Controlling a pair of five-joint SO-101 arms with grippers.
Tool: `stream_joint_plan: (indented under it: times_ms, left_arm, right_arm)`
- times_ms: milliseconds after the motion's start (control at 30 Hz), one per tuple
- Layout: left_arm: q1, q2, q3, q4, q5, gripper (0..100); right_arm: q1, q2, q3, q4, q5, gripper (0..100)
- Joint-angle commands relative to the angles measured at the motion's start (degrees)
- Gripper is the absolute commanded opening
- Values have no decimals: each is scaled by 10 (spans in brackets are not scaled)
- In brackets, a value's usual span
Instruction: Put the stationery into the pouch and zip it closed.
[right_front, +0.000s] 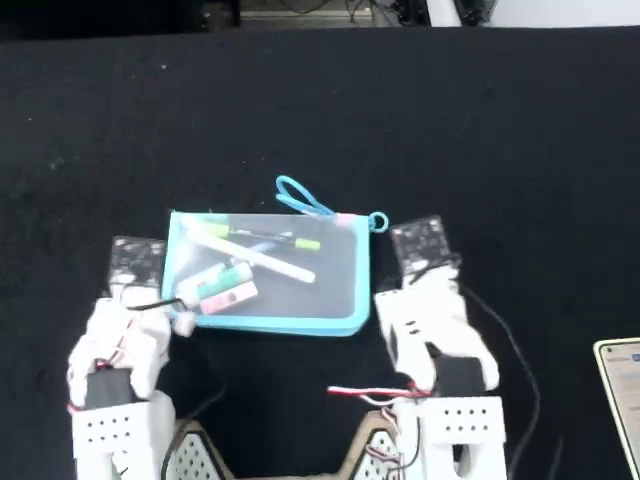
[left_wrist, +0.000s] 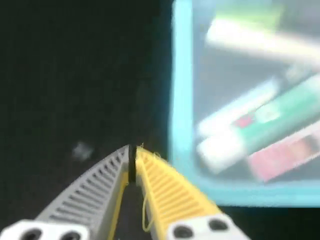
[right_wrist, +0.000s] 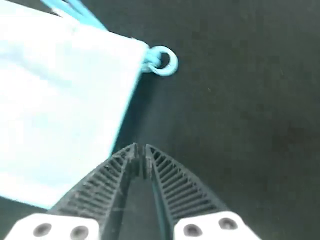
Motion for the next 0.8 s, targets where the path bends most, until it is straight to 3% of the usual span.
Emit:
stream_joint_plan:
  times_ms: [0,167,333,433,667,767]
  left_arm:
    - [102,-3,15,-19,-1,30]
    - [236,-3,14,-49,0,30]
    - [256,-3,3,-69,85,30]
    - [214,-3,-13,-55,98,30]
    - [0,-3,-42,6,95,32]
    - [-44,-3,-29,16,94,32]
  right_arm:
    - [59,-11,-27,3,-1,11]
    - [110,-11,-27,5,-4,11]
    - [127,-11,-27,5,-5,11]
    - [129,-11,-28,5,-5,11]
    - [126,-11,-27,5,-5,11]
    - [125,-11,-27,5,-5,11]
